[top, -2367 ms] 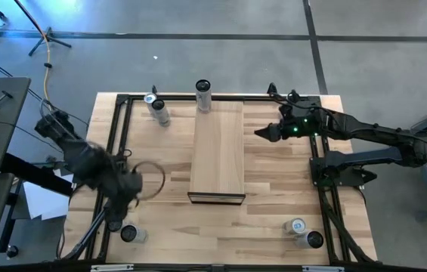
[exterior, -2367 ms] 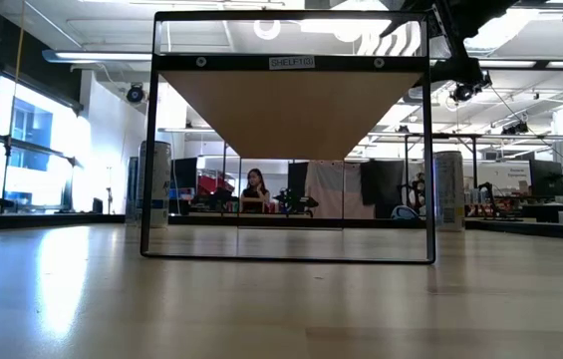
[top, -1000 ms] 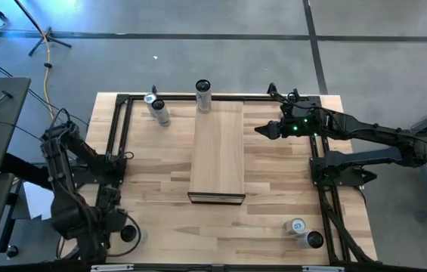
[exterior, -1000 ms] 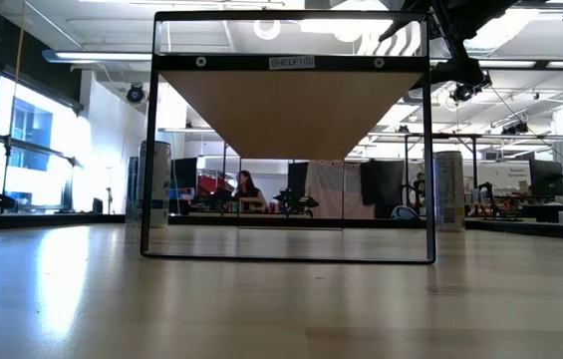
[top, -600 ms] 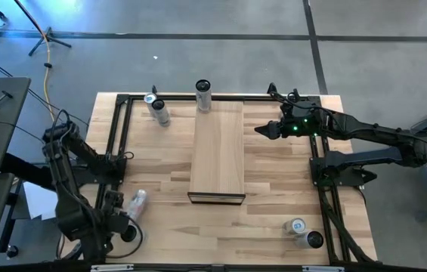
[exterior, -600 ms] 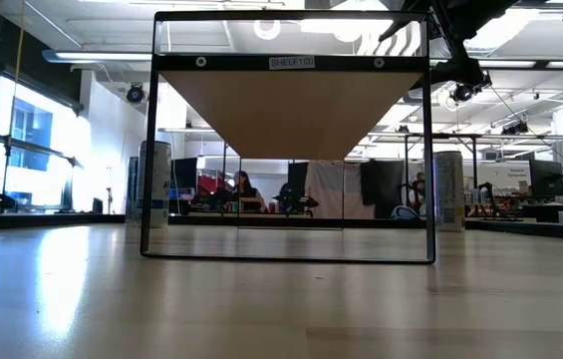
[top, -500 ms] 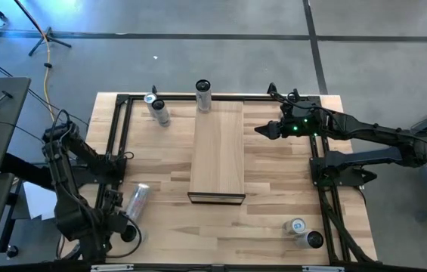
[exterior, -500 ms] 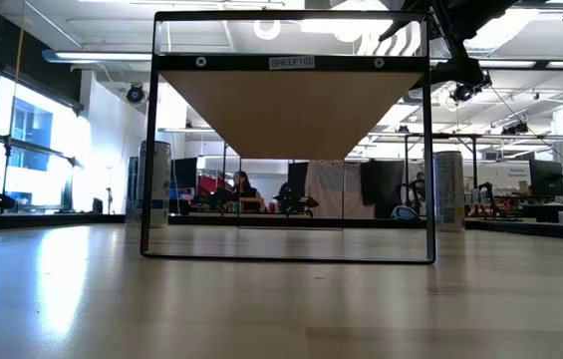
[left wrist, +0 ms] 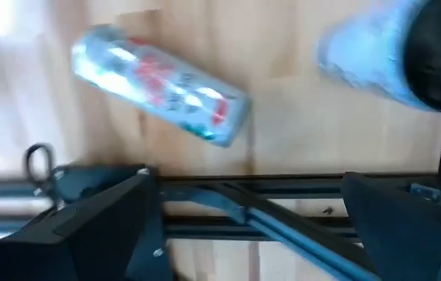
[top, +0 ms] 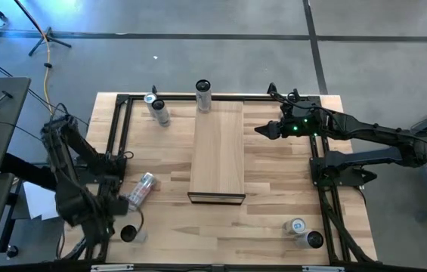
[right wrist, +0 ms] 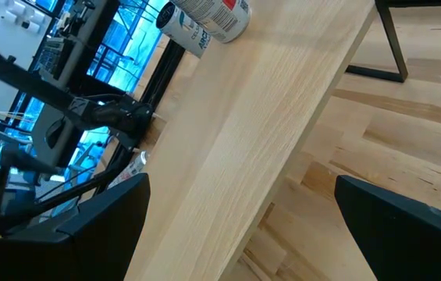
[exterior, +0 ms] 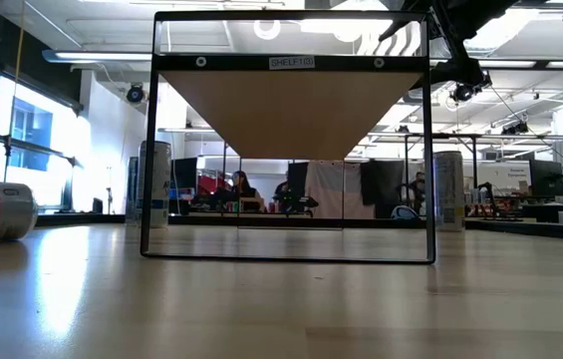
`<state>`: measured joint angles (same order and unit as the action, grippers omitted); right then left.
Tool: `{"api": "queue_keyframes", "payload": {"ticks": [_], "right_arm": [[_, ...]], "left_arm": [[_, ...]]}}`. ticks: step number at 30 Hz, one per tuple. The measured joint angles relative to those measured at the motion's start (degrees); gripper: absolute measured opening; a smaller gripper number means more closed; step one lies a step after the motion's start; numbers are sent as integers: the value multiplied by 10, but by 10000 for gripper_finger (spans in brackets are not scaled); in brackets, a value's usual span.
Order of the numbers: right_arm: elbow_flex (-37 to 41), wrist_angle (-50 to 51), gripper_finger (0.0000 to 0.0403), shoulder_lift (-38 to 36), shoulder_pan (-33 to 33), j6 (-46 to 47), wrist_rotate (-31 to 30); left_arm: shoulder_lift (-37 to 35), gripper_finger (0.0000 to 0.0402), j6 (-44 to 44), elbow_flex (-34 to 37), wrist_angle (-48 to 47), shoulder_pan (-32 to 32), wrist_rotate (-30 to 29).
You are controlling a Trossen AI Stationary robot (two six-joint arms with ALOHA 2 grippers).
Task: Place canned beverage on shelf
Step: Put the white pink soda can on the shelf aligned with the white pink soda can
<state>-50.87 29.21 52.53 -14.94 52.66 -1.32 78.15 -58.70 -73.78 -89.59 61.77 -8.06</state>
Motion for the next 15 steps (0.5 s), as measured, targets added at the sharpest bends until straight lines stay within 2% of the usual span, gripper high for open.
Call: {"api": "queue_keyframes", "payload": {"ticks": [2,5,9,12,15], "right_arm": [[0,0,394,0,0,-1,0],[0,0,394,0,0,-1,0],[0,1,394,0,0,-2,0],[0,1,394,0,0,-2,0],[0,1,394,0,0,-6,-5]], "left_arm": [[-39,394,-11,0,-7,-27,-19],[-95,394,-40,-1,-5,-75,-77],[-141,392,-74,-1,-5,-166,-131],[-155,390,-82,9,-2,-235,-130],[-162,390,-120,58,-1,-298,-91]]}}
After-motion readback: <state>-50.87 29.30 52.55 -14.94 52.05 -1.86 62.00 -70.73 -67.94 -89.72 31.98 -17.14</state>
